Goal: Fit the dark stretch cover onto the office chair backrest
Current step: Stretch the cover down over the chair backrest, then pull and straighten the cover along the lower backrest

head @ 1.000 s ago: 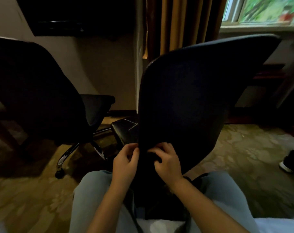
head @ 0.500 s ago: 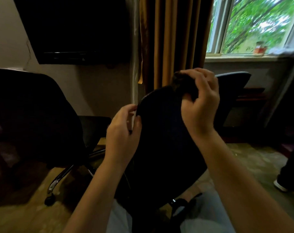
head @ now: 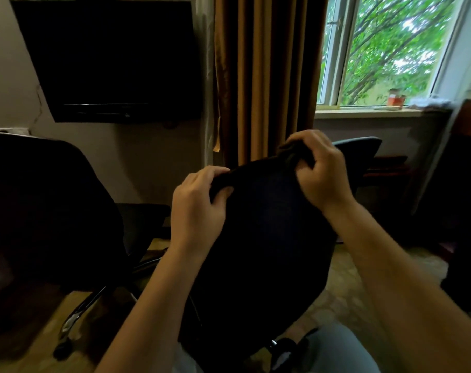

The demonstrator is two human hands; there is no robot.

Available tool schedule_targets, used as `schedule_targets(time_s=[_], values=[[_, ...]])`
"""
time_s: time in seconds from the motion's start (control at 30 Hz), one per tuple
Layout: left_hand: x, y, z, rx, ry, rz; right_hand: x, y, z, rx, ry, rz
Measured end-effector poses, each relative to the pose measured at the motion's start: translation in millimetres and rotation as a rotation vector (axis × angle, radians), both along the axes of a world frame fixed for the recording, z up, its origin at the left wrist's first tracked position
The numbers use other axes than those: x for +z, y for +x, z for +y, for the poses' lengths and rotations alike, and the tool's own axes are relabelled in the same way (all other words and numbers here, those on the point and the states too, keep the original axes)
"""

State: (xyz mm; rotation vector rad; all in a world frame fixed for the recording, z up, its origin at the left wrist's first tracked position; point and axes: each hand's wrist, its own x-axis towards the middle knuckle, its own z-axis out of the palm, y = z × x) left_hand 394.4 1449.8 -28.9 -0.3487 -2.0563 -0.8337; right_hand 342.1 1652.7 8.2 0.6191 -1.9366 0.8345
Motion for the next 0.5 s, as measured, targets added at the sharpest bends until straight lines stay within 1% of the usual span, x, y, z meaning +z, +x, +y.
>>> schedule_targets(time_s=[0.13, 0.23, 0.3, 0.4, 0.5], values=[[-2.3, -2.7, -9.8, 0.019, -0.021, 0.035, 9.1, -35.2, 55.9, -0.197, -0.127, -0.11], [-2.8, -5.6, -16.5, 0.033, -0.034, 0.057, 14.4, -47.2, 79.4, -0.258, -0.161, -0.173], [-5.1, -6.9, -22.8, 0.061, -0.054, 0.072, 18.3, -48.0, 78.9, -0.275, -0.138, -0.179], [-10.3, -4.7, -37.5, 0.107, -0.085, 0.115, 22.1, -44.7, 64.1, -0.311, -0.041, -0.15], [-6.5, 0.2, -40.1, 0.165, -0.136, 0.112, 22.4, -36.5, 36.8, -0.264, -0.018, -0.138]])
